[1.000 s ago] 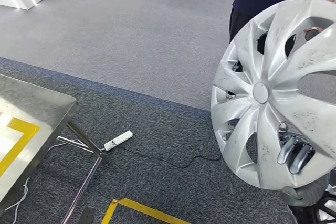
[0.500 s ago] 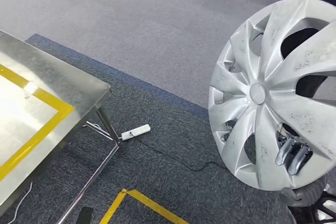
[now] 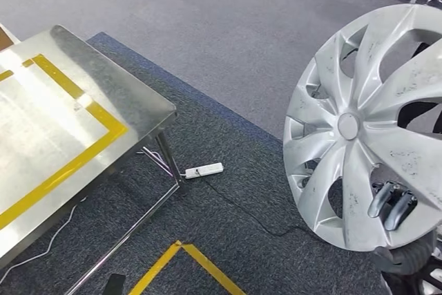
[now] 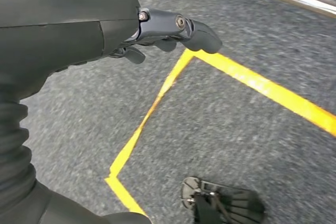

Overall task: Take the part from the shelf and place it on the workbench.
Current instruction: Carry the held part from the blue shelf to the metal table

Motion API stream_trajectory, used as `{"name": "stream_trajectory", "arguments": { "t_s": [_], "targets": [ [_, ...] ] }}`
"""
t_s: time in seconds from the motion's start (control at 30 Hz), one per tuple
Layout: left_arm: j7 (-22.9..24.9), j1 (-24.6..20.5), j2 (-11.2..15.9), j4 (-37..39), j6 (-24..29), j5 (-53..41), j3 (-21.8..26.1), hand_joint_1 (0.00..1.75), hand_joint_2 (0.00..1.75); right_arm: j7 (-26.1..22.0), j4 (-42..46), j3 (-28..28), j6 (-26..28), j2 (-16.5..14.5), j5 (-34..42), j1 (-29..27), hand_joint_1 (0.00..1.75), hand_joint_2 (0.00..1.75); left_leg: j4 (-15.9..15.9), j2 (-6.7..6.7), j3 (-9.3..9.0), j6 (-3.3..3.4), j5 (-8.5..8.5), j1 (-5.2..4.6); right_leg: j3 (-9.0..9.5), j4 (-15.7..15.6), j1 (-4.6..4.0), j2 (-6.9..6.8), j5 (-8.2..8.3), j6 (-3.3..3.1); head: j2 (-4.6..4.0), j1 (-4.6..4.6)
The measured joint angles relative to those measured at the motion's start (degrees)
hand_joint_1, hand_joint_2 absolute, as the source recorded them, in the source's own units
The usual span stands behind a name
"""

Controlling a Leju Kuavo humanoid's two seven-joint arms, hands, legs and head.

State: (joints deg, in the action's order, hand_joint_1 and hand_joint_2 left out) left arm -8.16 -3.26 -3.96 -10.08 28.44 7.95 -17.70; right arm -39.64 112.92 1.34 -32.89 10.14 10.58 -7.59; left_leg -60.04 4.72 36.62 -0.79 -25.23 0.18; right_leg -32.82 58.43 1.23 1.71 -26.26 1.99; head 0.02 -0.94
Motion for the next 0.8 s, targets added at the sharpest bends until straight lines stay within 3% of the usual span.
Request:
{"name": "stream_trajectory", "arguments": {
  "t_s": [0.07, 0.13, 0.17, 0.23, 0.27, 0.33, 0.37, 0.43, 0.5, 0.57, 0.63, 0.67, 0.7, 0.73, 0.8],
  "targets": [
    [0.1, -0.1, 0.0, 0.0, 0.0, -0.1, 0.0, 0.00, 1.75, -0.1, 0.0, 0.5, 0.2, -0.1, 0.0, -0.4, 1.75, 1.75, -6.7, -3.24, 3.22, -0.40, -3.58, -0.10, 0.07, -0.1, -0.14, -1.52, -0.05, -0.51, 0.00, -0.37],
    [0.1, -0.1, 0.0, 0.0, 0.0, -0.2, -0.2, 0.00, 1.75, -0.1, 0.0, 0.8, 0.3, -0.1, 0.0, -0.7, 1.75, 1.75, -12.8, -3.99, 6.11, -0.60, -5.65, -0.01, 0.08, -0.1, -0.24, -3.02, -0.15, -0.66, 0.00, -0.37],
    [0.2, 0.0, 0.0, 0.0, 0.0, -0.2, -0.2, 0.00, 1.75, 0.0, 0.0, 0.8, 0.3, -0.2, 0.0, -0.8, 1.75, 1.75, -13.2, -4.07, 6.27, -0.63, -5.17, 0.00, 0.12, -0.1, -0.25, -3.71, -0.19, -0.67, 0.00, -0.37],
    [0.3, 0.0, 0.1, 0.0, 0.0, -0.2, -0.3, 0.00, 1.75, 0.0, 0.0, 0.9, 0.3, -0.3, 0.0, -0.8, 1.75, 1.75, -8.1, -4.99, 3.45, -0.54, -1.84, -0.02, 0.33, -0.1, -0.26, -5.01, -0.33, -0.49, 0.00, -0.38],
    [0.3, 0.0, 0.1, 0.0, 0.0, -0.2, -0.3, 0.00, 1.75, 0.0, 0.0, 0.9, 0.3, -0.4, 0.0, -0.8, 1.75, 1.75, -4.2, -6.36, 1.37, -0.50, -0.31, -0.16, 0.47, -0.1, -0.39, -5.59, -0.47, -0.28, 0.00, -0.40],
    [0.3, -0.3, 0.2, 0.0, 0.0, -0.2, -0.4, 0.00, 1.75, -0.1, 0.0, 1.0, 0.3, -0.4, 0.0, -0.9, 1.75, 1.75, 1.1, -8.37, -1.31, 0.04, 0.99, -0.41, 0.68, 0.1, -0.81, -6.67, -0.81, 0.30, 0.00, -0.41],
    [0.3, -0.4, 0.1, 0.0, 0.0, -0.2, -0.4, 0.00, 1.75, -0.1, 0.0, 1.1, 0.3, -0.4, 0.0, -0.9, 1.75, 1.75, 1.9, -8.52, -1.59, 0.39, 0.84, -0.54, 0.83, 0.0, -1.01, -7.25, -0.93, 0.60, 0.00, -0.38],
    [0.3, -0.3, 0.1, 0.0, 0.0, -0.2, -0.4, 0.00, 1.75, 0.0, 0.0, 1.2, 0.3, -0.5, 0.0, -0.9, 1.75, 1.75, 2.0, -7.19, -1.52, 1.17, 0.84, -0.45, 1.09, -0.1, -1.01, -8.02, -1.23, 1.23, 0.00, -0.27],
    [0.3, -0.1, 0.2, 0.0, 0.0, -0.2, -0.4, 0.00, 1.75, 0.0, 0.0, 1.3, 0.3, -0.5, 0.0, -0.8, 1.75, 1.75, 2.1, -5.90, -1.58, 1.77, 0.94, -0.20, 0.37, 1.9, -0.78, -6.10, -2.77, 1.85, 0.00, -0.14],
    [0.3, -0.3, 0.2, 0.0, -0.1, -0.2, -0.4, 0.00, 1.75, 0.0, 0.0, 1.5, 0.4, -0.5, 0.0, -0.8, 1.75, 1.75, 2.2, -4.63, -1.57, 2.24, 1.04, -0.08, -2.62, 8.4, -0.66, -3.17, -6.01, 2.14, 0.00, 0.02],
    [0.3, -0.3, 0.1, 0.0, -0.4, -0.2, -0.4, 0.00, 1.75, 0.0, 0.0, 1.7, 0.4, -0.5, 0.0, -1.0, 1.75, 1.75, 2.2, -3.14, -1.54, 2.45, 1.10, -0.13, -6.12, 15.0, -0.67, -2.13, -8.20, 2.15, 0.00, 0.05],
    [0.3, -0.3, 0.1, 0.0, -0.4, -0.2, -0.4, 0.00, 1.75, 0.0, 0.0, 1.7, 0.4, -0.5, 0.0, -1.1, 1.75, 1.75, 2.2, -2.35, -1.56, 2.47, 1.12, -0.14, -6.87, 16.0, -0.67, -1.97, -7.88, 2.09, 0.00, 0.06],
    [0.3, -0.2, 0.1, 0.0, -0.5, -0.2, -0.4, 0.00, 1.75, 0.1, 0.0, 1.8, 0.4, -0.5, 0.0, -1.2, 1.75, 1.75, 2.2, -1.56, -1.60, 2.46, 1.14, -0.12, -6.55, 14.7, -0.65, -1.81, -6.51, 1.97, 0.00, 0.04],
    [0.3, -0.2, 0.1, 0.0, -0.5, -0.2, -0.4, 0.00, 1.75, 0.1, 0.0, 1.8, 0.4, -0.5, 0.0, -1.3, 1.75, 1.75, 2.1, -0.78, -1.65, 2.41, 1.17, -0.10, -5.28, 11.6, -0.59, -1.35, -4.45, 1.84, 0.00, 0.05],
    [0.2, -0.2, 0.1, 0.0, -0.5, -0.2, -0.4, 0.00, 1.75, 0.1, 0.0, 1.9, 0.4, -0.5, 0.0, -1.3, 1.75, 1.75, 2.0, 0.69, -1.54, 2.05, 1.23, -0.12, -1.92, 4.2, -0.23, 1.24, -1.38, 1.59, 0.00, 0.03]
  ]
}}
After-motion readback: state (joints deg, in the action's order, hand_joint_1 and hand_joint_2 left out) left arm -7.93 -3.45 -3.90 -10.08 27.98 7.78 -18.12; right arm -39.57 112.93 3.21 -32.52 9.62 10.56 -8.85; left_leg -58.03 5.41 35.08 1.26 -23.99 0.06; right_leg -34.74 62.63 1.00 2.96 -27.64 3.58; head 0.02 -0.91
